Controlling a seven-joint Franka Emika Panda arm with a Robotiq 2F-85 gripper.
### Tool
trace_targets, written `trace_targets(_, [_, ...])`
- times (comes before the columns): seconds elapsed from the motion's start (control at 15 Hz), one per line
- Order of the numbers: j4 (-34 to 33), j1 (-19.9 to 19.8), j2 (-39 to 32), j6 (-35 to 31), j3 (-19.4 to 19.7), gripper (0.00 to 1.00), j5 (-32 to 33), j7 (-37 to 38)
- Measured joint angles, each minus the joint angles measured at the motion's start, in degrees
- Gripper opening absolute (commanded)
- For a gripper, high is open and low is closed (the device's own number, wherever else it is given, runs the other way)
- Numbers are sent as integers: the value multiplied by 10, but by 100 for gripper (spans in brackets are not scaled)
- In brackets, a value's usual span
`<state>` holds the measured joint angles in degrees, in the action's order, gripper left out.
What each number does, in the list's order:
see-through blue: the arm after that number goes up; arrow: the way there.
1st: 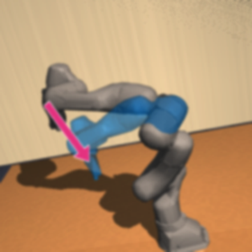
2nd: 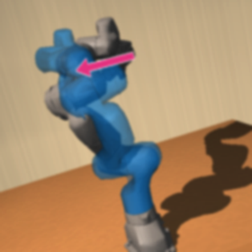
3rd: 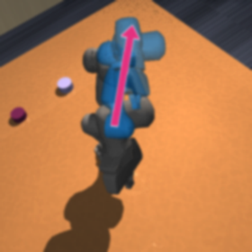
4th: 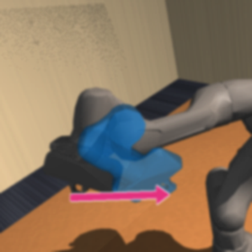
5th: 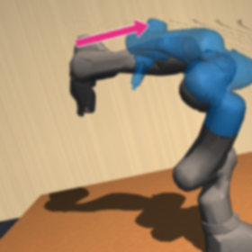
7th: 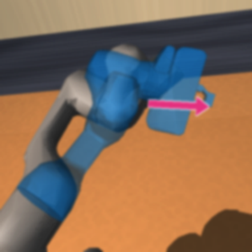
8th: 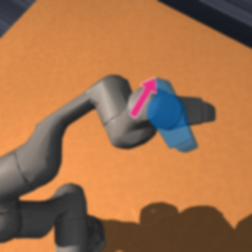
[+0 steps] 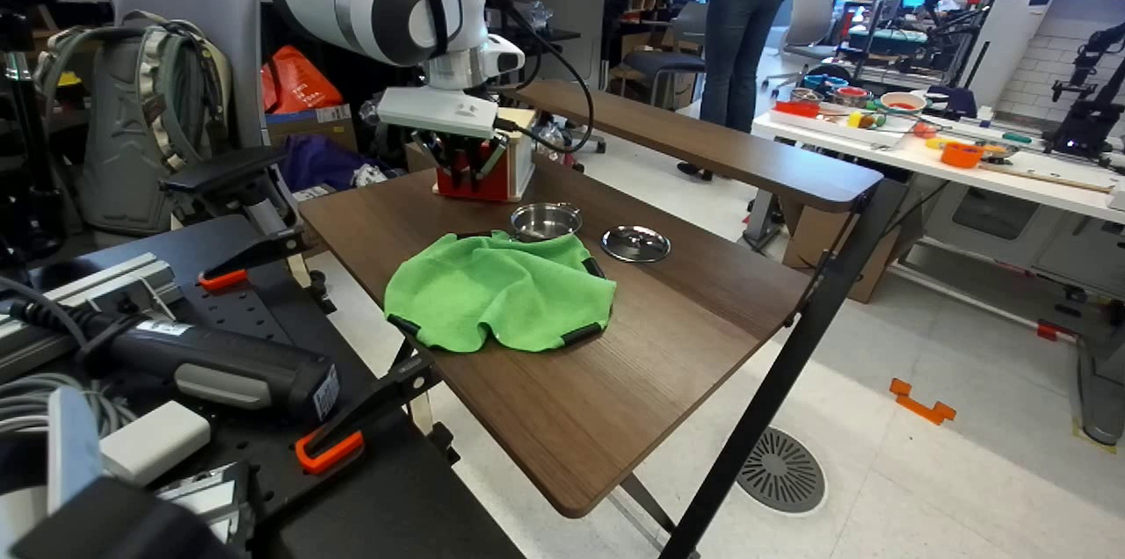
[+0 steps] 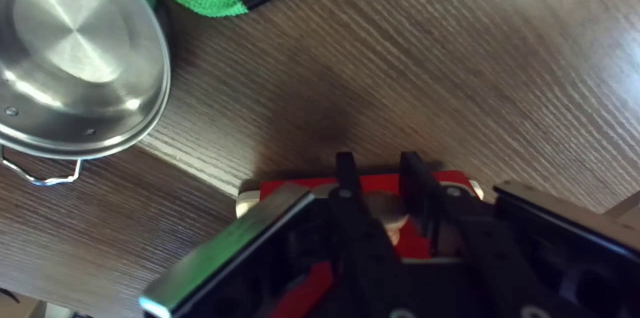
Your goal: Close the drawer
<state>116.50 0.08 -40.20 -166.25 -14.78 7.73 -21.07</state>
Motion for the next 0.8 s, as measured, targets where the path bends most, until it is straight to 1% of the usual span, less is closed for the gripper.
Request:
trace_targets(0.07, [-8, 2, -3, -2, 0, 66, 0, 0])
trace_targets(0.2, [-23, 6, -10, 0, 1, 79, 0, 0])
trace_targets(0.27, [-25, 6, -12, 0, 2, 87, 0, 0])
trace_targets(0.4, [-32, 6, -18, 0, 6, 100, 0, 0])
trace_targets(0.8, [-47, 6, -32, 0, 13, 100, 0, -2])
